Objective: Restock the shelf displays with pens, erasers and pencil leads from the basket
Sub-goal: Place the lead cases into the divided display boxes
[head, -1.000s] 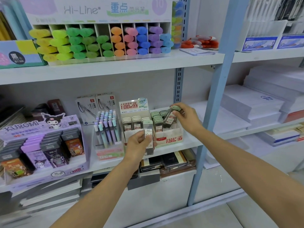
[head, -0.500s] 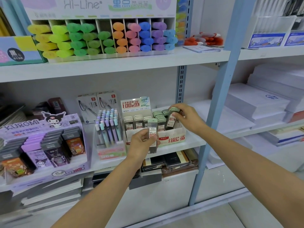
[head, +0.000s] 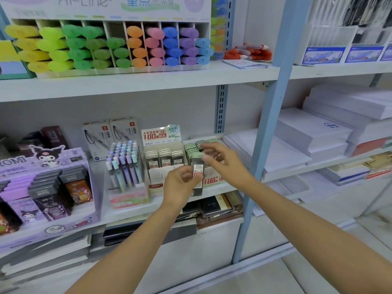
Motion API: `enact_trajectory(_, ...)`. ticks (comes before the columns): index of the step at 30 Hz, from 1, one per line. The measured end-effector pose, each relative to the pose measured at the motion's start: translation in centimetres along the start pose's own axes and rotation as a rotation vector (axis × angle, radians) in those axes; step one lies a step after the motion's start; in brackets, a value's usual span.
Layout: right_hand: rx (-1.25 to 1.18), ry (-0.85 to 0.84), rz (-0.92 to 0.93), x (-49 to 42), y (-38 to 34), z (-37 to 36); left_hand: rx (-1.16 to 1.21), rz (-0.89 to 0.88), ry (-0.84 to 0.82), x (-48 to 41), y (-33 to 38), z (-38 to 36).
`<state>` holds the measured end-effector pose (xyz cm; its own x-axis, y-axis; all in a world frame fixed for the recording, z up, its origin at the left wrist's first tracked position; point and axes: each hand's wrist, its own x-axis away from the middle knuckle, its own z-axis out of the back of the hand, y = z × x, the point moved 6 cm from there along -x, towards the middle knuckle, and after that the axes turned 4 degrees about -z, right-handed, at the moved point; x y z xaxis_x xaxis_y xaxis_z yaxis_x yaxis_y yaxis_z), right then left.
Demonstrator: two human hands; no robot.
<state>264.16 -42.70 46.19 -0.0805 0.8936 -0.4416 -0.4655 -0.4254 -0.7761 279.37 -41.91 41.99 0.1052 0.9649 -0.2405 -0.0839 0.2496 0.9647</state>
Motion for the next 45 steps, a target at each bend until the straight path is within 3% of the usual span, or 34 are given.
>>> enact_trajectory(3,0.033,-0.076,-0.024,0.6,0.3,0.0,-0.143,-0.098,0.002,0.2,0.3,-1.0)
enact_trajectory(6,-0.029,0.09,-0.052,0.2,0.8,2.8,-0.512,-0.343,0.035,1.0,1.2,-1.1)
enact_trajectory(8,-0.03,0.258,-0.051,0.0,1.2,5.0,-0.743,-0.504,-0.027,1.6,1.2,-1.4)
enact_trajectory(11,0.066,0.431,-0.024,-0.1,1.6,6.8,-1.089,-0.555,-0.229,2.1,-0.6,-2.3)
enact_trajectory(14,0.126,0.458,-0.015,-0.6,1.5,6.4,-1.269,-0.549,-0.282,2.4,-2.1,-2.5)
enact_trajectory(19,0.179,0.442,0.052,-1.1,1.0,5.5,-1.306,-0.548,-0.286,2.2,-2.4,-2.4)
enact_trajectory(29,0.287,0.198,-0.032,-0.8,4.2,2.8,-1.371,-0.528,-0.294,2.1,-2.7,-2.3)
enact_trajectory(38,0.393,0.227,0.042,1.1,4.0,2.6,-1.257,-0.575,-0.308,2.7,-1.7,-1.9)
enact_trajectory(42,0.325,0.366,0.158,4.3,1.4,0.8,-1.084,-0.665,-0.186,5.5,-1.0,0.5)
enact_trajectory(45,0.218,0.175,0.19,7.1,0.6,-4.9,-1.028,-0.624,-0.098,8.8,-4.2,3.9)
